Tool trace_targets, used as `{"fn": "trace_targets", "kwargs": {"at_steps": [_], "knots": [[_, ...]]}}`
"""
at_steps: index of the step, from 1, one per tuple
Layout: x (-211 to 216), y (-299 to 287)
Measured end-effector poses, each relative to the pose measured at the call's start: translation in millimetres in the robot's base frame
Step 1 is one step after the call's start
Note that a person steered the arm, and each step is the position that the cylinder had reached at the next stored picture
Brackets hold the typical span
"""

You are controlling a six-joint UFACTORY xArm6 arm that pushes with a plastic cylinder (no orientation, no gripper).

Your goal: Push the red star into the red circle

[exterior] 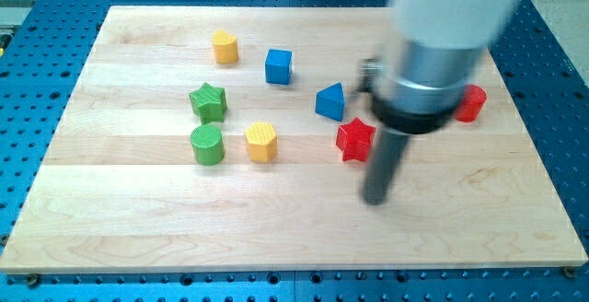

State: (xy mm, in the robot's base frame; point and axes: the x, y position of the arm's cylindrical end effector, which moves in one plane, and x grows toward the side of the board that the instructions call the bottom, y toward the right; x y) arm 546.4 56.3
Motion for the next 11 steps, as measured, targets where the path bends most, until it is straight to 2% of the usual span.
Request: {"fn": "trace_targets", "kwargs": {"at_steps": [1,2,3,4,5,6,7,8,11], "knots": [[-28.3,-29.3],[-67.8,44.4],[-106.1,63.3],[-105.2,47.6],[-118.8,113.7],[-127.4,97.8],[-141.9,57.9],[-162.4,78.8],[-162.8,116.6]]}}
